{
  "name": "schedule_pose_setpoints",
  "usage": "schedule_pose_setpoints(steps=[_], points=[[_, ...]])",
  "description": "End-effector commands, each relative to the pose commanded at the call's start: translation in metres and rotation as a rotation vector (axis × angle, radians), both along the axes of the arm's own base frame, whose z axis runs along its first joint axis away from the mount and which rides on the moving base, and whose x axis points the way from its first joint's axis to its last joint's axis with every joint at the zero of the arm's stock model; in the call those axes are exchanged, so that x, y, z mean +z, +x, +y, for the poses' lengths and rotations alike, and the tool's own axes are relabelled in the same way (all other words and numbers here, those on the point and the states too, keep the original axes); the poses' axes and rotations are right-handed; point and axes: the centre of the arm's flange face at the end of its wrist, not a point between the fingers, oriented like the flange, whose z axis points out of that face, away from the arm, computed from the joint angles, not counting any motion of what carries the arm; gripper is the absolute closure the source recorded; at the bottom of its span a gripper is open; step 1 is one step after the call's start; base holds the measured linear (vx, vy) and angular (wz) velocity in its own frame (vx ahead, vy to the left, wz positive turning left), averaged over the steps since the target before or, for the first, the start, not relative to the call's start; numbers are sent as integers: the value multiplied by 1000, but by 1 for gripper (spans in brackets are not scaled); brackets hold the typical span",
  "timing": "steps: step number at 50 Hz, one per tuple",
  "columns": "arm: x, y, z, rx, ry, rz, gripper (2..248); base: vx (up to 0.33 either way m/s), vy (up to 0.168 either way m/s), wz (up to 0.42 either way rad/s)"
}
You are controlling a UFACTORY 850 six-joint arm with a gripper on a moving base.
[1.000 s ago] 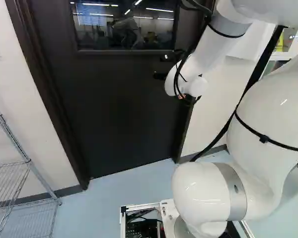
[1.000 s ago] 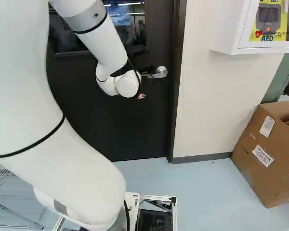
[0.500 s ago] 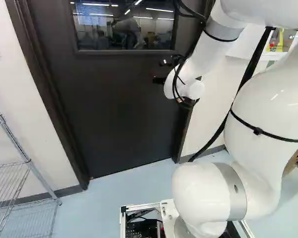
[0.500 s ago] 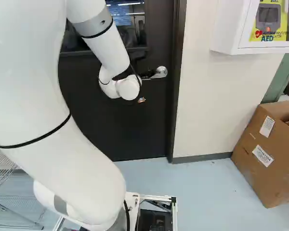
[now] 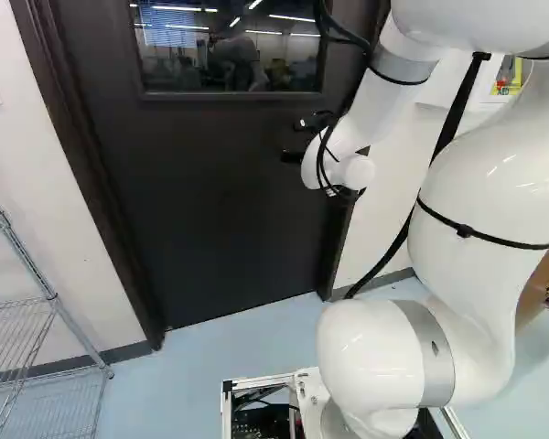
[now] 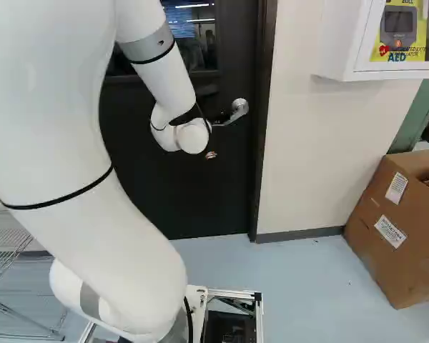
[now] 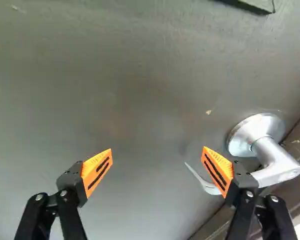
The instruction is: Open the door and move inside
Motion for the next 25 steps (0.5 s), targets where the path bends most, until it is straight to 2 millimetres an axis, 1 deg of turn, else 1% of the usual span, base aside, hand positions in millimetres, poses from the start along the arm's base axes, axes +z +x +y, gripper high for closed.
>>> schedule_pose_setpoints(steps=[25], points=[[-26,2,-1,-2,9,57,3,0,0,0]])
